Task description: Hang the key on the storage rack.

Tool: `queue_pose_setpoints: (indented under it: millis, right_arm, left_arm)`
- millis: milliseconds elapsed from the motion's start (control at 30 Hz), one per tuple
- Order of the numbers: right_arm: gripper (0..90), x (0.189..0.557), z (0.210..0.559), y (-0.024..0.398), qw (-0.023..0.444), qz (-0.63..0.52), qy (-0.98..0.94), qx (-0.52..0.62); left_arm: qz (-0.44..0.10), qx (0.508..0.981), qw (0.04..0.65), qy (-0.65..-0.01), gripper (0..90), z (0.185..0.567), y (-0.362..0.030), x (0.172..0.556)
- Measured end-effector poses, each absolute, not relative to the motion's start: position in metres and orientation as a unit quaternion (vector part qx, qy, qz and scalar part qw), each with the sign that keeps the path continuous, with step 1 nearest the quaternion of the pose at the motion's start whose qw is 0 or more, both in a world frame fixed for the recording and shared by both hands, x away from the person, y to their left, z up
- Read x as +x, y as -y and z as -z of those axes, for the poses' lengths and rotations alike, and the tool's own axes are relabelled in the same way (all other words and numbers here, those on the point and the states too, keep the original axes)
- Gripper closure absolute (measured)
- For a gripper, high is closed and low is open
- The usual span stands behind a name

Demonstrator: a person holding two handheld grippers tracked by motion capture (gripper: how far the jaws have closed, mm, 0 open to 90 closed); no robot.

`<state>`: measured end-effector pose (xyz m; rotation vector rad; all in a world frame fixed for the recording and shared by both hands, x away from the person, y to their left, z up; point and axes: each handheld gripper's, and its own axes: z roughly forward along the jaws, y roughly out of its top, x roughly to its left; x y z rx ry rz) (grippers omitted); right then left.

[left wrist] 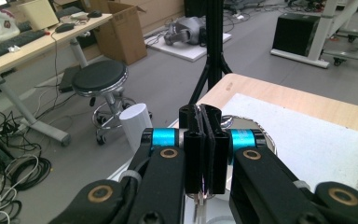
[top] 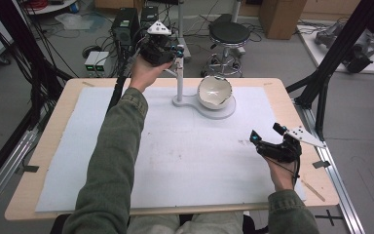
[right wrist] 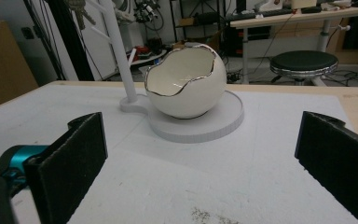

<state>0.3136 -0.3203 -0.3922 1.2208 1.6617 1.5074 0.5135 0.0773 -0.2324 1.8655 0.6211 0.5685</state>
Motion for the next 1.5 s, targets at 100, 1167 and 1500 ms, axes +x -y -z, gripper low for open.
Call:
queue_pose_setpoints:
  millis: [100,1167,1500]
  right_arm:
    - [1.1,0.313,0.392,0.321,0.29,-0.565,-0.622,0.459]
    - [1.1,0.316,0.393,0.321,0.28,-0.569,-0.626,0.453]
    - [1.1,0.315,0.393,0.32,0.278,-0.568,-0.628,0.455]
  left_arm:
    - [-0.238,0.777,0.519,-0.265,87.9,0.235,-0.075,0.517]
    - [-0.231,0.767,0.529,-0.28,57.5,0.245,-0.056,0.524]
    - [-0.229,0.733,0.566,-0.299,5.1,0.252,-0.064,0.511]
